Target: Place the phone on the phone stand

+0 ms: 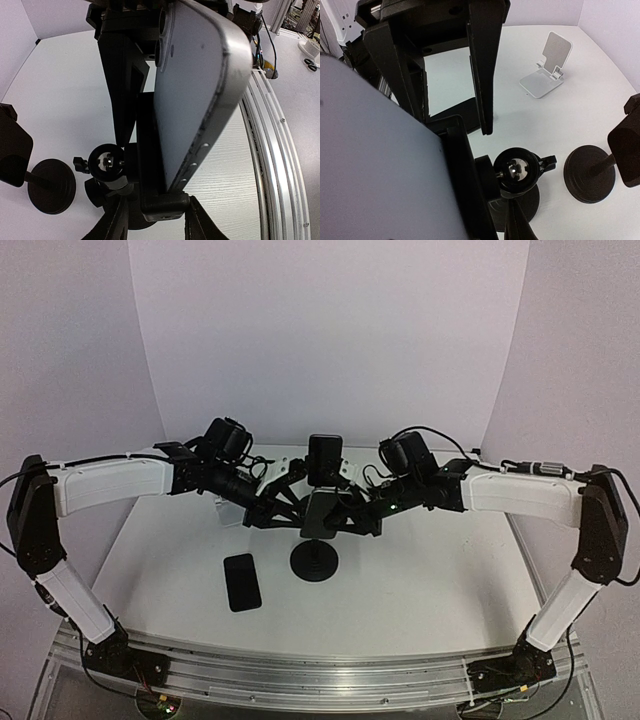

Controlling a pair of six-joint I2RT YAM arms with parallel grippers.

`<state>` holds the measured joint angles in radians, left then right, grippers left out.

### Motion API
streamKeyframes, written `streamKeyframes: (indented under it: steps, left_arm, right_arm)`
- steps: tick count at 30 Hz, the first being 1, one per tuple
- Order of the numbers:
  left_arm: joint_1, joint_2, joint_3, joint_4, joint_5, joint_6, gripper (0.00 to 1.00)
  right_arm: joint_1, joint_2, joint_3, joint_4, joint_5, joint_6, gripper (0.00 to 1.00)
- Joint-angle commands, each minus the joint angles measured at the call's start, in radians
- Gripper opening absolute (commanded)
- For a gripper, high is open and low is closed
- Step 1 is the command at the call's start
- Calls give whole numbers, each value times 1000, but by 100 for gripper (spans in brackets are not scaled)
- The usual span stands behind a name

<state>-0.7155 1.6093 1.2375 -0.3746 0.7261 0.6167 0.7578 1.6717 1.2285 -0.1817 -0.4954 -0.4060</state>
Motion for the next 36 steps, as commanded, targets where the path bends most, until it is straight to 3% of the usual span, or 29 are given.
streamKeyframes:
  steps: [1, 13, 29, 36]
  left_arm:
    - [17, -25, 46, -2, -16, 33, 38]
    - [19, -36, 41, 10, -13, 31, 38]
    - [45, -93, 23, -9, -28, 15, 41]
    - [53, -111, 8, -16, -28, 6, 43]
  right_arm:
    - [-30, -78, -28, -50, 67, -6, 17]
    - [-146, -128, -34, -145, 125, 12, 15]
    - [-498, -136, -52, -195, 114, -2, 15]
    - [-566, -122, -36, -227, 99, -18, 17]
